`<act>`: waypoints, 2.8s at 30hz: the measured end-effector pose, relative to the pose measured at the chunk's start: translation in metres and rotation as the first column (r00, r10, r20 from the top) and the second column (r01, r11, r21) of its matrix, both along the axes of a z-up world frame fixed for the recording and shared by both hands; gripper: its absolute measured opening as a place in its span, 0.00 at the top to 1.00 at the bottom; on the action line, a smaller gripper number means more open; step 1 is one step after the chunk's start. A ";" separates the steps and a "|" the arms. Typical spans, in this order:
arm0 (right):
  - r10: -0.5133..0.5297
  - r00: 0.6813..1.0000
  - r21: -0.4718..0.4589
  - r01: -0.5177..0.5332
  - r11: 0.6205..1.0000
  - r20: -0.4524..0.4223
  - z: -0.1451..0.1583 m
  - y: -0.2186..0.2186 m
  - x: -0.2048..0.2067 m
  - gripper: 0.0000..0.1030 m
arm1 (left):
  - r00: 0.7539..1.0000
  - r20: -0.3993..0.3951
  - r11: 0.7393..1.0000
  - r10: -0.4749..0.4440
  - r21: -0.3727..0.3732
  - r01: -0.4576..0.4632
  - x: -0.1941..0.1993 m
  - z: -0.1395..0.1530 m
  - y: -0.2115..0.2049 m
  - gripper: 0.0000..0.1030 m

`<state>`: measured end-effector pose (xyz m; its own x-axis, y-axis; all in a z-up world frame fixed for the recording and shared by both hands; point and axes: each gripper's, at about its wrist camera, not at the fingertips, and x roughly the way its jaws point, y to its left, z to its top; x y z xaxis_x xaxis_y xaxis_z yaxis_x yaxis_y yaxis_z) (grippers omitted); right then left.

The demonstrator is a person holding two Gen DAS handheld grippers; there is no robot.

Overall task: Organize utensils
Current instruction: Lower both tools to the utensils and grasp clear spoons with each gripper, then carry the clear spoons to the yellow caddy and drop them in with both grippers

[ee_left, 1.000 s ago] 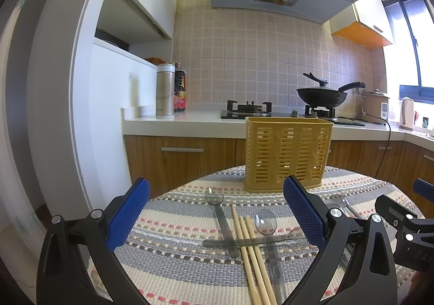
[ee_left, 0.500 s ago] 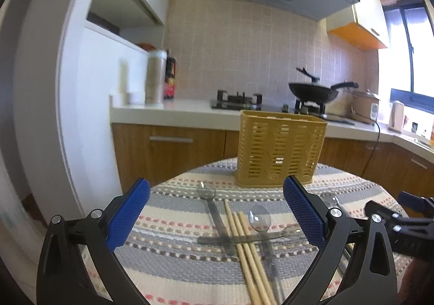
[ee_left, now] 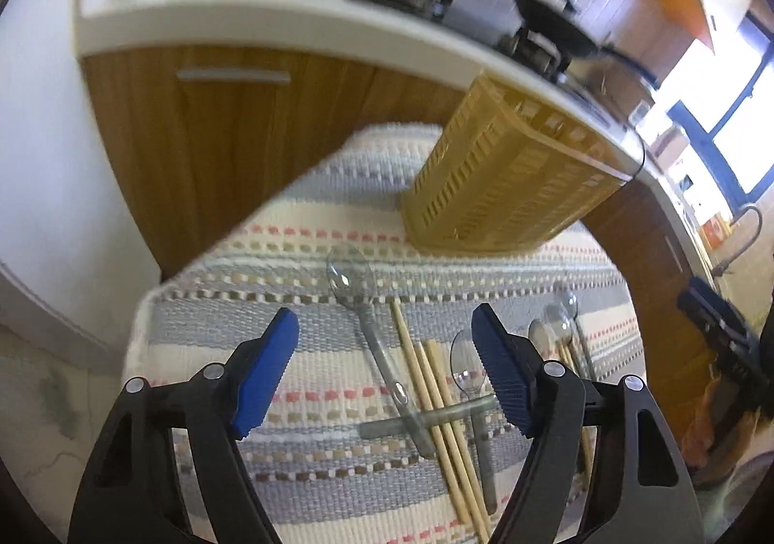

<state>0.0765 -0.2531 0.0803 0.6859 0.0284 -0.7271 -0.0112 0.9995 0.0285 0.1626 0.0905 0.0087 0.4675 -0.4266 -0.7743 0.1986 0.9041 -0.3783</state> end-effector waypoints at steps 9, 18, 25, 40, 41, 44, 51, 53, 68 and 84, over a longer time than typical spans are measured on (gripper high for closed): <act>0.091 0.937 0.048 -0.080 0.996 -0.337 -0.055 -0.006 0.067 0.50 | 0.976 -0.217 0.998 -0.028 0.054 0.040 0.039 -0.061 -0.023 0.52; 0.134 0.857 0.082 -0.108 0.991 -0.498 -0.104 -0.008 0.074 0.71 | 0.972 -0.232 0.988 -0.042 0.132 0.074 0.039 -0.071 -0.045 0.60; 0.144 0.829 0.006 -0.167 0.986 -0.540 -0.122 0.009 0.077 0.83 | 0.970 -0.238 0.984 -0.054 0.155 0.093 0.041 -0.069 -0.057 0.55; 0.185 0.833 0.006 -0.213 0.977 -0.521 -0.115 0.026 0.075 0.90 | 0.972 -0.226 0.946 -0.062 0.298 0.129 0.039 -0.061 -0.089 0.90; 0.188 0.837 0.005 -0.216 0.976 -0.513 -0.111 0.021 0.072 0.90 | 0.973 -0.220 0.945 -0.063 0.300 0.129 0.038 -0.060 -0.091 0.90; 0.210 0.856 0.039 -0.217 0.975 -0.472 -0.100 0.013 0.064 0.90 | 0.980 -0.185 0.955 -0.070 0.273 0.120 0.031 -0.053 -0.094 0.90; 0.272 0.924 0.113 -0.250 0.962 -0.270 -0.045 -0.001 0.038 0.90 | 0.993 0.068 0.983 -0.094 0.165 0.082 0.000 0.017 -0.093 0.90; 0.301 0.939 0.129 -0.282 0.951 -0.166 -0.021 -0.001 0.031 0.90 | 0.976 0.186 0.988 -0.112 0.125 0.090 -0.011 0.046 -0.094 0.90; 0.135 0.875 0.105 -0.206 0.973 0.464 0.104 0.010 0.076 0.90 | 0.749 0.663 0.999 -0.017 -0.013 0.035 0.006 0.150 -0.119 0.90; 0.073 0.867 0.014 -0.092 0.996 0.493 0.031 0.025 0.144 0.90 | 0.711 0.703 1.000 -0.021 0.012 0.018 0.062 0.080 -0.132 0.90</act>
